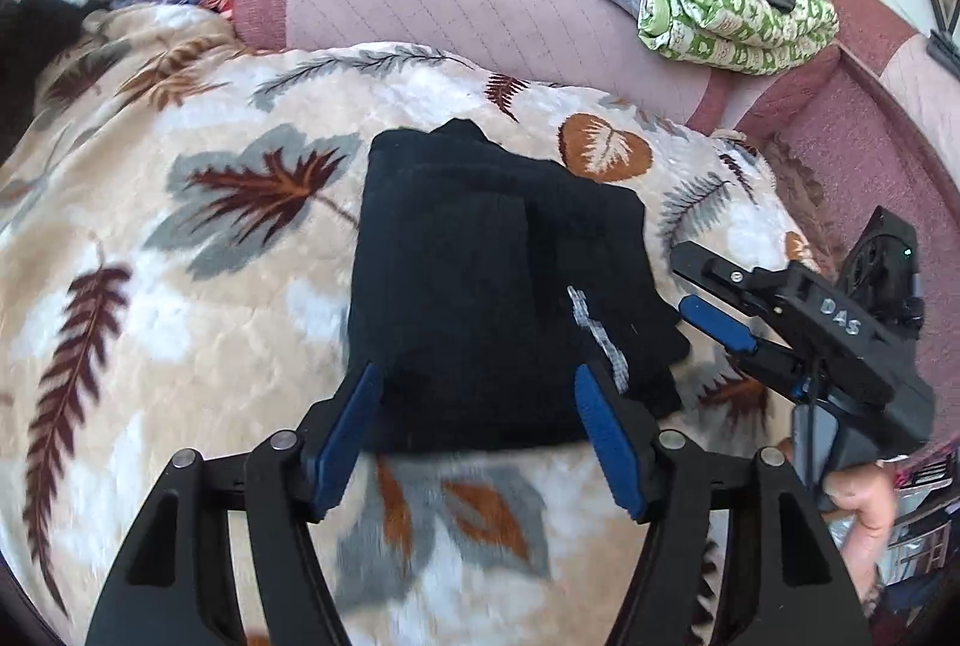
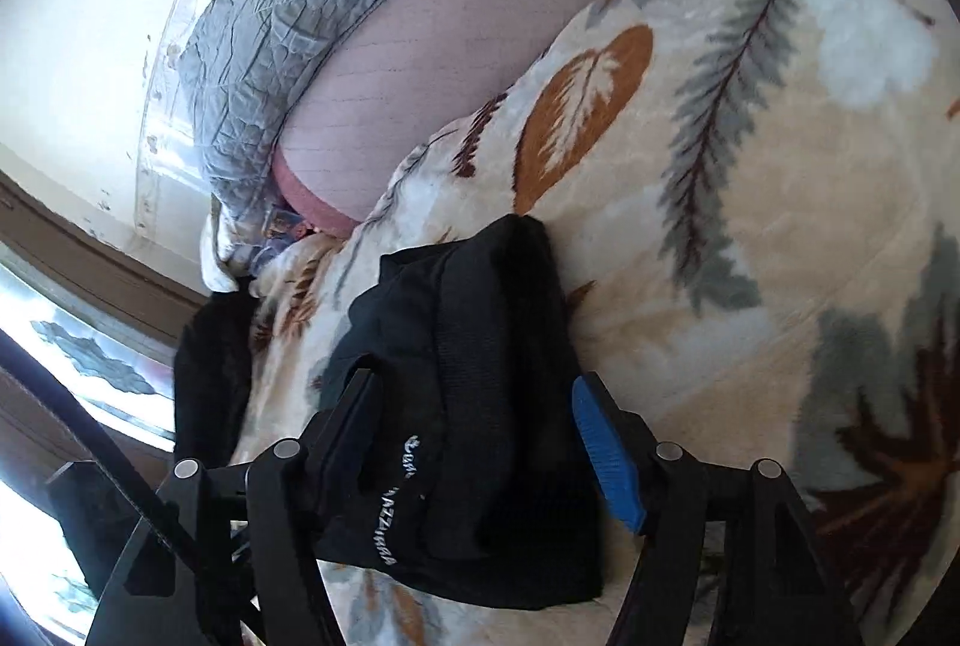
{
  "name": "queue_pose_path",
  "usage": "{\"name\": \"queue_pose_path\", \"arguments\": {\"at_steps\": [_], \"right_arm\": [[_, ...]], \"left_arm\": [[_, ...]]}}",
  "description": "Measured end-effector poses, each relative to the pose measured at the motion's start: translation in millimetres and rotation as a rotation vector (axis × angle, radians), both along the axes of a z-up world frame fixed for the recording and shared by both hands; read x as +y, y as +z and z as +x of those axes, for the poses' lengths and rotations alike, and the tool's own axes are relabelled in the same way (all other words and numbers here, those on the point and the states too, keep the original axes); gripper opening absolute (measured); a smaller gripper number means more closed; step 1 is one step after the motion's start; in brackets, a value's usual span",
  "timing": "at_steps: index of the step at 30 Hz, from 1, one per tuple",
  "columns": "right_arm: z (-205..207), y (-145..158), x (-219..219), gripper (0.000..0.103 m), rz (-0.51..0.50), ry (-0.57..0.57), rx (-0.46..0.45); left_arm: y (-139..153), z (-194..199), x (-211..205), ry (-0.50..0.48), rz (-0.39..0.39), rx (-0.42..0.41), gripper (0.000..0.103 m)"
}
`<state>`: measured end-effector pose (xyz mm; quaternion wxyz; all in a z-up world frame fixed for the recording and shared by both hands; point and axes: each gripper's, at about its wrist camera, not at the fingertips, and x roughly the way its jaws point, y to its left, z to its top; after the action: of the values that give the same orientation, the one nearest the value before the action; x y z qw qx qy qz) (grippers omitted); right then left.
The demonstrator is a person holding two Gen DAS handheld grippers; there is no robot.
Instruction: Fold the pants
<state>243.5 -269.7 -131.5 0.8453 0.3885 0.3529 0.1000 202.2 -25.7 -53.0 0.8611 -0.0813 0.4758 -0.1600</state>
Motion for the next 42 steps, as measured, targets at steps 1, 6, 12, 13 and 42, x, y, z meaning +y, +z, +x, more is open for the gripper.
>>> {"name": "queue_pose_path", "arguments": {"at_steps": [1,6,12,13,42], "right_arm": [[-7,2,-1,0.072,-0.027,-0.007,-0.007],[-55,16,7,0.072,-0.064,-0.046,-0.025],[-131,19,51,0.075,-0.174,-0.021,-0.046],[-145,17,61,0.075,-0.207,-0.010,-0.046],[-224,-12,107,0.080,-0.545,-0.003,-0.024]], "left_arm": [[3,-10,4,0.009,-0.008,0.000,0.072],[23,-83,21,0.071,0.058,-0.051,0.076],[50,-164,32,0.176,0.191,-0.215,0.089],[52,-173,33,0.191,0.212,-0.236,0.089],[41,-206,31,0.196,0.338,-0.223,0.090]]}}
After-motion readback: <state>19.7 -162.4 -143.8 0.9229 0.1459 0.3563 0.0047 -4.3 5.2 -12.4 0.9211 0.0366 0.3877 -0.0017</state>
